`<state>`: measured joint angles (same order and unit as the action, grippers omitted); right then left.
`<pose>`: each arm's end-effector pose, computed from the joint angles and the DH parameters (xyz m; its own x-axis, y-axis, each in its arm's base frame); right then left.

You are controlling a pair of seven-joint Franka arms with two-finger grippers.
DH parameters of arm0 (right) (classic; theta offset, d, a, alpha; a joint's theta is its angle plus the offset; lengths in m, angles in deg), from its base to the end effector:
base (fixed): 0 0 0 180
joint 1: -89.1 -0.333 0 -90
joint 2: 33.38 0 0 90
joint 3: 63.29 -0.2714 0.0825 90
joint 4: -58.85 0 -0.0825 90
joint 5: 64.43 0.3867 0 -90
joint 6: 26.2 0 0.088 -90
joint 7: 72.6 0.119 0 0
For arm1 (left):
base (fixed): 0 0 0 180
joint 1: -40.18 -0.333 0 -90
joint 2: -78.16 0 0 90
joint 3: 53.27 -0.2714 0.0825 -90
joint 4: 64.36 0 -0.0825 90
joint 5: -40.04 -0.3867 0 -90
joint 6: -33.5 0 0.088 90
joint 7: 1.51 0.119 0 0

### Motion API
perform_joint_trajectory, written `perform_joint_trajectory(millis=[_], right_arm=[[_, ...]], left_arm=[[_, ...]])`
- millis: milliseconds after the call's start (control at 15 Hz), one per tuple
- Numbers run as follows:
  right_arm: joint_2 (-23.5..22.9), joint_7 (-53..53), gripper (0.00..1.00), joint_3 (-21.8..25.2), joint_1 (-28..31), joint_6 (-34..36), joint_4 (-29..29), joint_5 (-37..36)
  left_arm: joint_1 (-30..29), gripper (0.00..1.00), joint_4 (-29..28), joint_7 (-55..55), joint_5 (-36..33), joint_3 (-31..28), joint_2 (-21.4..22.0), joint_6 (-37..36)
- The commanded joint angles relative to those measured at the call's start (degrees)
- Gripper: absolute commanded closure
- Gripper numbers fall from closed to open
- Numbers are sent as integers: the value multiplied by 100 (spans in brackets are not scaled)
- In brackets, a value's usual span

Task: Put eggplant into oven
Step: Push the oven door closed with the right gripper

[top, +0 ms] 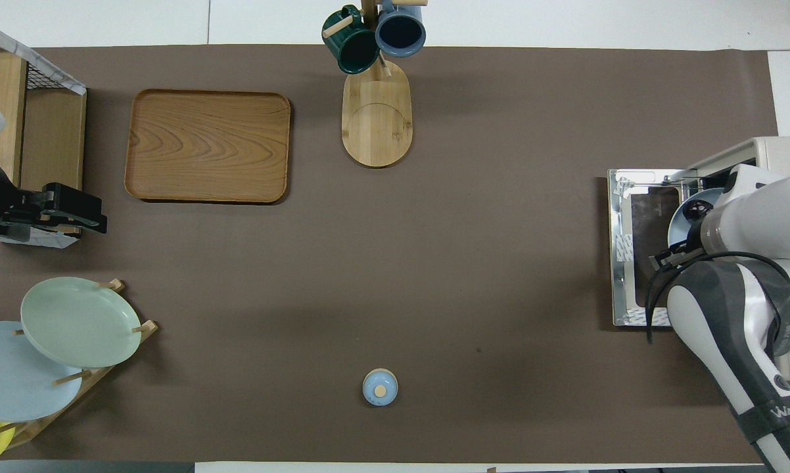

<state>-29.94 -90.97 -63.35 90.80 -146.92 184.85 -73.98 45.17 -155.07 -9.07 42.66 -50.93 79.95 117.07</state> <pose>0.5205 -0.0244 0.3492 0.9276 0.3648 -0.0802 0.3723 -0.9202 0.1208 0.5304 -0.0744 0.5700 0.9952 -0.0005 -0.0982 0.0027 -0.9995 0.0318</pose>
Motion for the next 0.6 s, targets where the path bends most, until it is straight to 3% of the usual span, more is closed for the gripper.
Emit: perform_joint_trajectory(millis=[0,333,533], right_arm=[[-90,464,40,-21,-336,57,-154,120],[-98,1203,46,-21,-810,-152,-119,399],[-484,1766,78,-21,-1048,-705,-57,498]], left_arm=[[47,0,-61,193,-113,-23,-12,142],[47,0,-88,202,-113,-58,5,80],[21,0,-96,193,-113,-49,40,107]])
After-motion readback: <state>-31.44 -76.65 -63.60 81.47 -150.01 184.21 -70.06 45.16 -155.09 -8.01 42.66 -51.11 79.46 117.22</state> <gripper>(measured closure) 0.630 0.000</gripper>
